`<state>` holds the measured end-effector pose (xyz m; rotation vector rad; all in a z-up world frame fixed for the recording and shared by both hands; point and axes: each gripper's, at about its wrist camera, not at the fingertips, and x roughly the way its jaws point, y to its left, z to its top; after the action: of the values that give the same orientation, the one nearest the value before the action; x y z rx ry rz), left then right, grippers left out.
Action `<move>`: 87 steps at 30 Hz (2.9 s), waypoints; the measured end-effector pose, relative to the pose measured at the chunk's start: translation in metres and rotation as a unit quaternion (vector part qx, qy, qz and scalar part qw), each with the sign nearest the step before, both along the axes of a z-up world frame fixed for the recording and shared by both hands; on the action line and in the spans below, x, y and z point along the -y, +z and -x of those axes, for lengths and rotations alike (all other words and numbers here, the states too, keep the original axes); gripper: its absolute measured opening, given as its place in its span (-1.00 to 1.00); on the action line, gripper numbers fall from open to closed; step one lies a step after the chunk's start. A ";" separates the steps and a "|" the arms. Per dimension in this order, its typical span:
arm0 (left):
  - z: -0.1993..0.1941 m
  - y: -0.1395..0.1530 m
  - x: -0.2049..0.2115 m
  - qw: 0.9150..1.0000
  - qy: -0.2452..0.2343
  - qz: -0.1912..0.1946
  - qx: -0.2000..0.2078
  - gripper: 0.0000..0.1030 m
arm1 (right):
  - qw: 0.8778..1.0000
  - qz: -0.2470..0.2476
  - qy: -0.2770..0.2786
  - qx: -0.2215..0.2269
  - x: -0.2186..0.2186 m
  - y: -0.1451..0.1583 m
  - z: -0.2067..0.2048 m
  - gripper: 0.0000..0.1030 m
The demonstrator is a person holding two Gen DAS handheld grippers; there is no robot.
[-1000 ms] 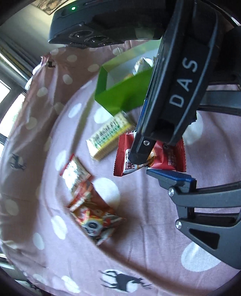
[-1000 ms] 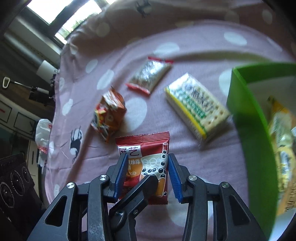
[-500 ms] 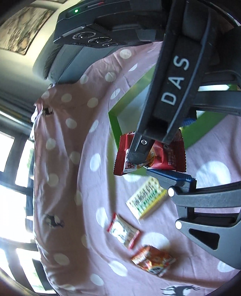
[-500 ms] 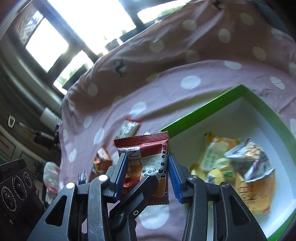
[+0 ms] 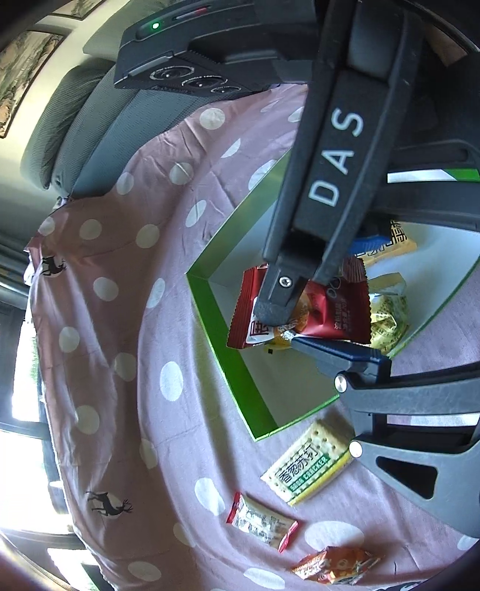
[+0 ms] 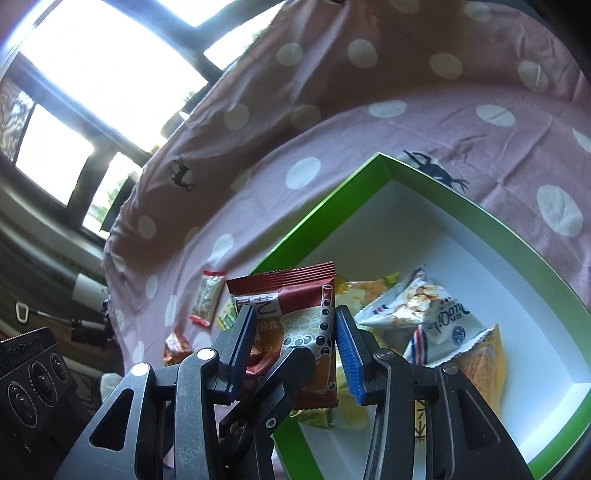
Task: Organize snacks
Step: 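Lower the red bag into the box and open the right gripper, then move the right tool from the box to the orange snack bag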
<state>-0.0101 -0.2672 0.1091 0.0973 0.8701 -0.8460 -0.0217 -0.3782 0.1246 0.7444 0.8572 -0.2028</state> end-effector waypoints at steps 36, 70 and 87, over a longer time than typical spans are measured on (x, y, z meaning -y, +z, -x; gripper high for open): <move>-0.012 -0.033 0.029 0.998 -0.001 -0.045 -0.054 -0.25 | 0.996 -0.027 -0.046 -0.070 0.025 -0.030 0.000 -0.09; -0.014 -0.022 -0.230 0.959 0.272 0.048 -0.055 0.58 | 0.993 0.113 0.001 0.028 -0.054 0.018 -0.021 0.68; -0.024 -0.031 -0.278 0.934 0.350 0.035 -0.063 0.64 | 0.982 0.173 0.080 0.008 -0.131 0.002 -0.049 0.68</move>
<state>0.0142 0.0113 0.0782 -0.3210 0.9081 -0.2111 0.0278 -0.2475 0.1264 0.3500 0.8348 -0.1963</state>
